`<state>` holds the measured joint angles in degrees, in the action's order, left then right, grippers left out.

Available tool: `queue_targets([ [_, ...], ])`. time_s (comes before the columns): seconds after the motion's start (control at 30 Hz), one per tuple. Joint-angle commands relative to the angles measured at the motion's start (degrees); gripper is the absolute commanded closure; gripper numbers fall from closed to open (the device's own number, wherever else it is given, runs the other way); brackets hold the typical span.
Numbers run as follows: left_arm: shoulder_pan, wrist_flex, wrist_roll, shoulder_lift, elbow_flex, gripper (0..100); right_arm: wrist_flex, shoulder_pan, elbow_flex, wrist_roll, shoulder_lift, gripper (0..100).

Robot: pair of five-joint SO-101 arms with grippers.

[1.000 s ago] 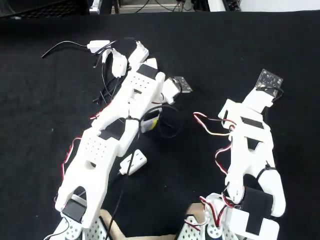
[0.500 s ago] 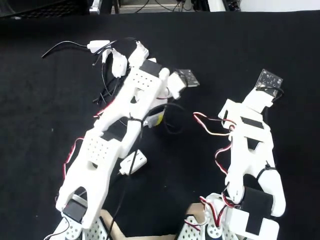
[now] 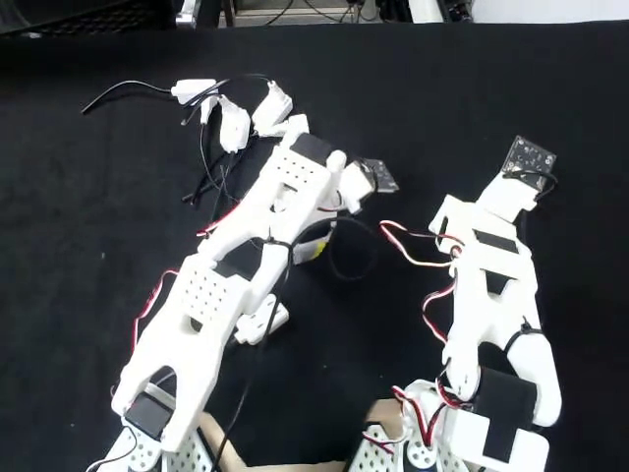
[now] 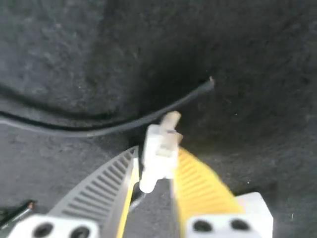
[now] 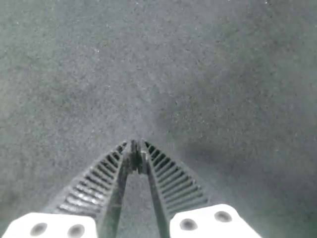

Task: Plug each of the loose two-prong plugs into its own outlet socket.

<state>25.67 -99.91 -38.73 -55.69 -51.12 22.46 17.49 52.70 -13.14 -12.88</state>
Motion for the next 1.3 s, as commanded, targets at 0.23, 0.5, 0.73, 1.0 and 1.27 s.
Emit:
queue_targets([
  [0.23,0.6,-0.8,0.3,0.4,-7.6,96,-0.9,-0.5,-1.6,-0.3,-0.2,98.3],
  [0.5,0.9,-0.8,0.3,-0.2,-7.2,96,-0.9,-0.5,-1.6,-0.3,-0.2,98.3],
  [0.73,0.5,-0.8,0.1,0.2,-2.6,86,-0.9,-0.6,-1.6,1.4,-0.2,98.3],
  [1.0,0.8,-0.8,0.4,0.4,-4.7,79,-0.9,-0.6,-1.6,1.5,-0.2,98.3],
  [1.27,0.8,-0.7,0.4,-0.1,-8.7,82,-0.9,-0.6,-1.6,1.6,-0.2,98.3],
])
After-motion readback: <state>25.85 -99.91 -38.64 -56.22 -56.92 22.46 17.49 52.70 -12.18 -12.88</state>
